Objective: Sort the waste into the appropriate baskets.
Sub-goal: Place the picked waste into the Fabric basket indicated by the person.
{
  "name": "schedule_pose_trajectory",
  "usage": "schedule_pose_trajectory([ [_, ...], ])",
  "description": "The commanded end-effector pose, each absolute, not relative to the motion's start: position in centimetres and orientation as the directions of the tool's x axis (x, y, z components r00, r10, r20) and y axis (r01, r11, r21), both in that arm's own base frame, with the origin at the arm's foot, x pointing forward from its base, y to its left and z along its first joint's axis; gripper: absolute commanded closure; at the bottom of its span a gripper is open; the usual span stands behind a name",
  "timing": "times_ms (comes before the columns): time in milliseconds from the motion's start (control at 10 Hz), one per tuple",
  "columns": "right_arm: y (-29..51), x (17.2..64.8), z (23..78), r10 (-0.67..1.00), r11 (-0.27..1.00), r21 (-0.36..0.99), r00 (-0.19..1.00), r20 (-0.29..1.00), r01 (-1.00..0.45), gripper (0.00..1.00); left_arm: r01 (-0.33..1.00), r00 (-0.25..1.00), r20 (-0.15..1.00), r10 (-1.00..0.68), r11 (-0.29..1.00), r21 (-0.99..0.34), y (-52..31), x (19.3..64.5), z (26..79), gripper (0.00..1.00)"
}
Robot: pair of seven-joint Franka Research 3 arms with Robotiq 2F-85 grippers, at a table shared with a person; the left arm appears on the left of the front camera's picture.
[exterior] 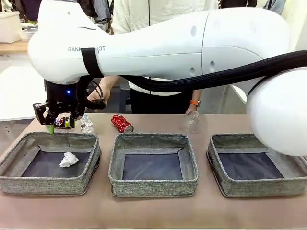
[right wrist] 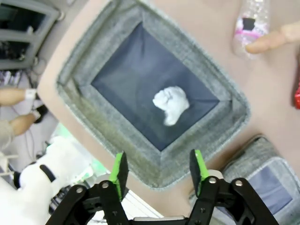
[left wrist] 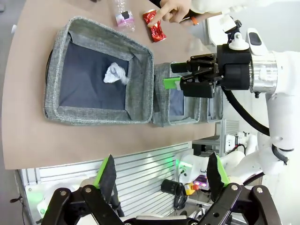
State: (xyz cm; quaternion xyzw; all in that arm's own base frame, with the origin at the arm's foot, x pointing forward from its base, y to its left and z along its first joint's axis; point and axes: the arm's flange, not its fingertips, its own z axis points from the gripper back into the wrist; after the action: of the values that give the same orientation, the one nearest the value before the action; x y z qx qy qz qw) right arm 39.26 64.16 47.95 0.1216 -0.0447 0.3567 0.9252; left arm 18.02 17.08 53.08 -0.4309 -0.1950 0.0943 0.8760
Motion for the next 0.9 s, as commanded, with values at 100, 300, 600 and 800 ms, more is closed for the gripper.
schedule_pose_trajectory([
  [100, 63.9, 39.5, 48.6, 0.666, 0.700, 0.176, 0.722, 0.187, -0.692, 0.00, 0.000, 0.902, 0.260, 0.344, 0.602, -0.798, 16.8, 18.1, 52.8, 0.00],
  [300, 62.2, 39.1, 49.2, 0.648, 0.714, 0.173, 0.734, 0.205, -0.679, 0.00, 0.000, 0.902, 0.260, 0.344, 0.602, -0.798, 16.8, 18.1, 52.8, 0.00],
  [600, 49.7, 34.5, 50.8, 0.606, 0.736, 0.120, 0.728, 0.320, -0.666, 0.00, 0.000, 0.902, 0.260, 0.344, 0.602, -0.798, 16.8, 18.1, 52.8, 0.00],
  [800, 42.4, 30.5, 49.6, 0.563, 0.765, 0.129, 0.752, 0.342, -0.631, 0.00, 0.000, 0.902, 0.260, 0.344, 0.602, -0.798, 16.8, 18.1, 52.8, 0.00],
])
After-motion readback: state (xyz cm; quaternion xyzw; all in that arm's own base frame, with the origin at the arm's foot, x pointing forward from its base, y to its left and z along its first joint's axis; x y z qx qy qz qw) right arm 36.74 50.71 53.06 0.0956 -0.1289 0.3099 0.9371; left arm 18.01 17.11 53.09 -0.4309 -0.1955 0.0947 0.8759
